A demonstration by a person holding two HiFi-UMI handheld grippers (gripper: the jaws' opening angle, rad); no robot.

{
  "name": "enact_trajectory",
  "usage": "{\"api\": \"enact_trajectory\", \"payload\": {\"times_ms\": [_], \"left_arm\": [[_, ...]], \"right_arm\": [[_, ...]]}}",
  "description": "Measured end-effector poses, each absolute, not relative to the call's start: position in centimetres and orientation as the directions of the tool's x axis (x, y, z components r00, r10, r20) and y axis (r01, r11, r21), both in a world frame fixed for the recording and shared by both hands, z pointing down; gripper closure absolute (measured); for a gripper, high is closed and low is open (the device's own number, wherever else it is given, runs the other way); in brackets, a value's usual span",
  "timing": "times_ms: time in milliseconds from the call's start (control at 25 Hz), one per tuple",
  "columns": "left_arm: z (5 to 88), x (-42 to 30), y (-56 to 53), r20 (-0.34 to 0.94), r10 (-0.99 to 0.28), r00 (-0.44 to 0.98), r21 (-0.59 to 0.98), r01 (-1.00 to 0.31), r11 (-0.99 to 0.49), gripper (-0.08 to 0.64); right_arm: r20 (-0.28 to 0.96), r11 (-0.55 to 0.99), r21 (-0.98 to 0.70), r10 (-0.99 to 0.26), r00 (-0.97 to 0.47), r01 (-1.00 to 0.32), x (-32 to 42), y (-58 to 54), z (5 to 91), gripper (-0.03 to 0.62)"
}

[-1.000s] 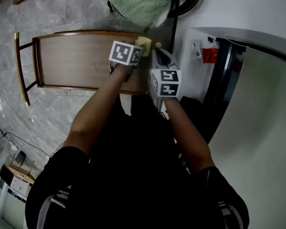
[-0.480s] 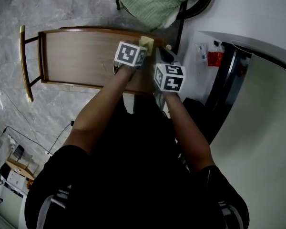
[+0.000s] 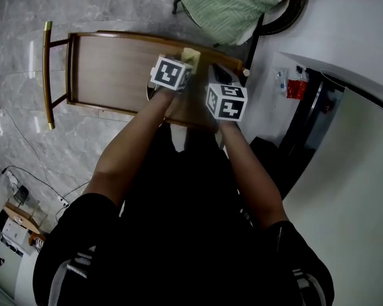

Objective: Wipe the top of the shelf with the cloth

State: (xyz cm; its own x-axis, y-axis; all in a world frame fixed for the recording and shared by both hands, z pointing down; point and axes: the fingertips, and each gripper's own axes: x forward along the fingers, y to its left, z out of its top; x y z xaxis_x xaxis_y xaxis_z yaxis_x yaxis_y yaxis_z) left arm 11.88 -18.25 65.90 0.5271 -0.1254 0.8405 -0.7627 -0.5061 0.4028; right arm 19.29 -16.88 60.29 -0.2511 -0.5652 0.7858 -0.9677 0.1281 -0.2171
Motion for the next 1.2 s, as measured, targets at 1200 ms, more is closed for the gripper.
{"api": "enact_trajectory", "payload": {"times_ms": [1200], "left_arm": [[66.8,-11.1,-24.7,0.846,-0.260,0.465,0.349,-0.852,-0.390,0.528]], "right_arm": [[0.809,0.223,-0.247,-0.488,-0.328,-0.943,0.1,-22.0,63.4,0.559]]}}
